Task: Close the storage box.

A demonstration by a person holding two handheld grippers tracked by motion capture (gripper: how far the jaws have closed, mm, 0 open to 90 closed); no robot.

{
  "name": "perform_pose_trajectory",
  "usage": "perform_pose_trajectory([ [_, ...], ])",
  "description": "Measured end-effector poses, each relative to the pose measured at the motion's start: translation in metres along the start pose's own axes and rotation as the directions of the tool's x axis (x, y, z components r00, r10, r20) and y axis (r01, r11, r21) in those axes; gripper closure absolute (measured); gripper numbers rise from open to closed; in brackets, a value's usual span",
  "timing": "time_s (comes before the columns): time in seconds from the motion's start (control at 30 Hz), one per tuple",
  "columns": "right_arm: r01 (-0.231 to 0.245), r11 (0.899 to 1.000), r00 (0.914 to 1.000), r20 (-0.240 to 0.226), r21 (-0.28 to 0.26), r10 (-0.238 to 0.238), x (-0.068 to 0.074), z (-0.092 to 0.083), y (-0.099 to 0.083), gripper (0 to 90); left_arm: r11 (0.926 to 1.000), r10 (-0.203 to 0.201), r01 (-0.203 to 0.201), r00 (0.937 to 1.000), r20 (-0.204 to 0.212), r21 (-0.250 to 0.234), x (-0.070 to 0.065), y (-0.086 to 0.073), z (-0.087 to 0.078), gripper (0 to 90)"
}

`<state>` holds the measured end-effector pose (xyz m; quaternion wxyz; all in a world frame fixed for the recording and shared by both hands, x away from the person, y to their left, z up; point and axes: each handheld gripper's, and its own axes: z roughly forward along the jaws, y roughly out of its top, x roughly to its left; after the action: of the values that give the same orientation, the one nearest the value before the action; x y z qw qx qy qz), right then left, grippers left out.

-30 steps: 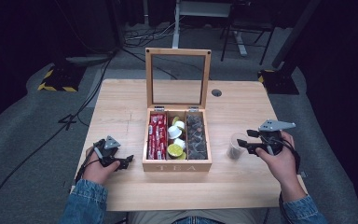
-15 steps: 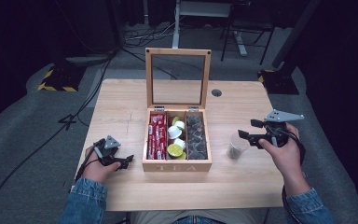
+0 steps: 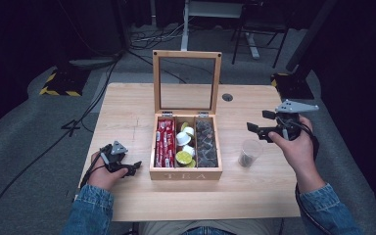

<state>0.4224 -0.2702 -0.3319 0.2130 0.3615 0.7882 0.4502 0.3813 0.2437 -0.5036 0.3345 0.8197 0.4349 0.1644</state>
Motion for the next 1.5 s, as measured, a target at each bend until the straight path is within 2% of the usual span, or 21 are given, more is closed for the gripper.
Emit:
perform_pose_trajectory([
  [0.07, 0.006, 1.0, 1.0, 0.0, -0.006, -0.006, 0.0, 0.001, 0.004, 19.8, 1.0, 0.0, 0.0, 1.0, 0.001, 0.0, 0.0, 0.0, 0.0, 16.6],
  [0.1, 0.01, 1.0, 0.9999, 0.003, -0.012, -0.01, -0.002, 0.003, 0.013, 19.9, 1.0, -0.002, 0.002, 1.0, 0.001, 0.001, 0.0, 0.0, 0.0, 16.7],
  [0.3, -0.001, 1.0, 1.0, 0.001, -0.022, 0.001, -0.006, 0.012, 0.032, 22.1, 0.9999, -0.011, 0.011, 0.9999, -0.005, -0.001, -0.001, -0.001, -0.001, 16.6],
  [0.33, 0.013, 1.0, 0.9999, -0.006, -0.019, -0.013, -0.008, 0.015, 0.039, 23.2, 1.0, -0.006, 0.006, 1.0, -0.007, -0.001, -0.001, -0.001, -0.001, 16.6],
  [0.53, 0.018, 0.999, 0.9997, -0.015, -0.03, -0.019, -0.011, 0.023, 0.056, 25.7, 0.9999, -0.014, 0.014, 0.9998, -0.012, -0.001, -0.001, -0.002, -0.002, 16.1],
  [0.67, 0.006, 0.999, 0.9999, -0.014, -0.033, -0.007, -0.015, 0.03, 0.067, 29.6, 0.9999, -0.011, 0.011, 0.9999, -0.011, 0.001, -0.001, -0.002, -0.002, 16.0],
  [0.8, 0.037, 0.999, 0.9993, -0.009, -0.006, -0.037, -0.019, 0.038, 0.077, 36.3, 0.9999, -0.011, 0.011, 0.9999, -0.011, 0.001, -0.001, -0.002, -0.002, 15.9],
  [0.97, 0.025, 1.0, 0.9994, -0.024, -0.015, -0.025, -0.026, 0.049, 0.086, 40.8, 1.0, -0.006, 0.006, 1.0, -0.006, 0.002, -0.001, -0.004, -0.004, 16.0],
  [1.2, 0.022, 0.999, 0.999, -0.038, -0.024, -0.023, -0.029, 0.067, 0.105, 39.4, 1.0, 0.003, -0.003, 1.0, -0.003, 0.003, 0.0, -0.005, -0.004, 16.0],
  [1.3, 0.036, 0.999, 0.9989, -0.028, -0.031, -0.037, -0.029, 0.075, 0.113, 38.7, 1.0, 0.004, -0.003, 1.0, -0.005, 0.003, 0.0, -0.005, -0.005, 16.0],
  [1.43, 0.021, 0.998, 0.9975, -0.066, -0.054, -0.025, -0.032, 0.091, 0.123, 39.7, 1.0, 0.003, -0.003, 1.0, -0.004, 0.003, 0.0, -0.005, -0.004, 16.0],
  [1.5, 0.023, 0.998, 0.9972, -0.069, -0.057, -0.027, -0.033, 0.095, 0.125, 39.8, 1.0, 0.004, -0.004, 1.0, -0.005, 0.003, 0.0, -0.005, -0.004, 16.0],
])
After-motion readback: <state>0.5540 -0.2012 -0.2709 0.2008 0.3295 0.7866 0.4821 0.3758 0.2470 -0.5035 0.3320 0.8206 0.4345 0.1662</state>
